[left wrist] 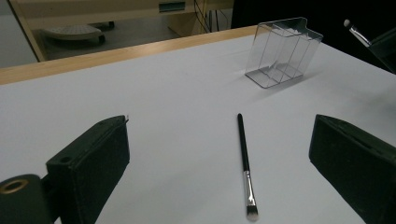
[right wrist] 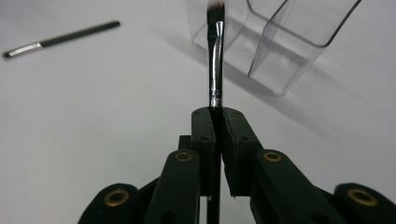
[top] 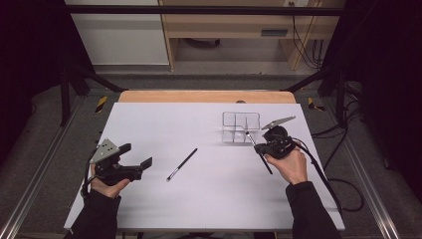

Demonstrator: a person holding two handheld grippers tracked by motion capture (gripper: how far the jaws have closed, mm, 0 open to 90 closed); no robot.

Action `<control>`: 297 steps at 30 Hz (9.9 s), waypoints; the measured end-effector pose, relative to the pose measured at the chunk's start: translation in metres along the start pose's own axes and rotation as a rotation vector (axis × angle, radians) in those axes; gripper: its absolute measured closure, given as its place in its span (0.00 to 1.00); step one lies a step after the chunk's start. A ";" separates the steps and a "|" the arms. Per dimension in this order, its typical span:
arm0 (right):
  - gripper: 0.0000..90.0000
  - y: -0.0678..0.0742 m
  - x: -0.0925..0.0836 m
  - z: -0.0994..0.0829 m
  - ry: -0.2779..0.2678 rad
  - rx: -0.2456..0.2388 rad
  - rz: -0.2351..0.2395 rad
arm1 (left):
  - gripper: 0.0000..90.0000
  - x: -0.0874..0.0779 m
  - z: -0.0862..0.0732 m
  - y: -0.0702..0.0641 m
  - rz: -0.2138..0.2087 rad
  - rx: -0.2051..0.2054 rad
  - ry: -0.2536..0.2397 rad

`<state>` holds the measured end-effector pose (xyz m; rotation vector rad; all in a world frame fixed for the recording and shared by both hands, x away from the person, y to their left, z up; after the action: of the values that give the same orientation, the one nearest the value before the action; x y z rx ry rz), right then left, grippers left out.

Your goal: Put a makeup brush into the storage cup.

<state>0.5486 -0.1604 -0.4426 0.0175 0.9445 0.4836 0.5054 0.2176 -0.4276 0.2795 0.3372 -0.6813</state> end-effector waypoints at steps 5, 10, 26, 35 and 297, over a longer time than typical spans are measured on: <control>0.93 0.002 -0.012 0.009 -0.109 0.018 0.022 | 0.05 0.000 0.000 0.000 0.000 -0.001 0.000; 0.93 0.003 -0.024 0.017 -0.207 0.057 0.045 | 0.05 0.000 0.000 0.000 0.000 -0.001 -0.001; 0.93 0.005 -0.045 0.041 -0.460 0.117 0.069 | 0.05 0.001 -0.001 0.000 -0.001 -0.001 0.000; 0.93 0.004 -0.052 0.059 -0.579 0.159 0.052 | 0.05 0.001 -0.001 0.000 -0.004 -0.001 -0.002; 0.04 0.012 -0.054 -0.036 -0.555 -0.030 0.179 | 0.07 0.055 0.021 -0.047 -0.148 0.174 0.188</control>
<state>0.4898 -0.1782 -0.4197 0.2008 0.3914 0.6178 0.5196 0.1437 -0.4365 0.4893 0.4830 -0.8342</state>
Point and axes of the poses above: each handheld gripper's, and its own axes: x roughly forward along the jaws, z roughly out of its top, y roughly to its left, the point moved 9 cm from there along x, roughly forward along the jaws, and after that the axes turned 14 degrees about x, right-handed, at the moved point
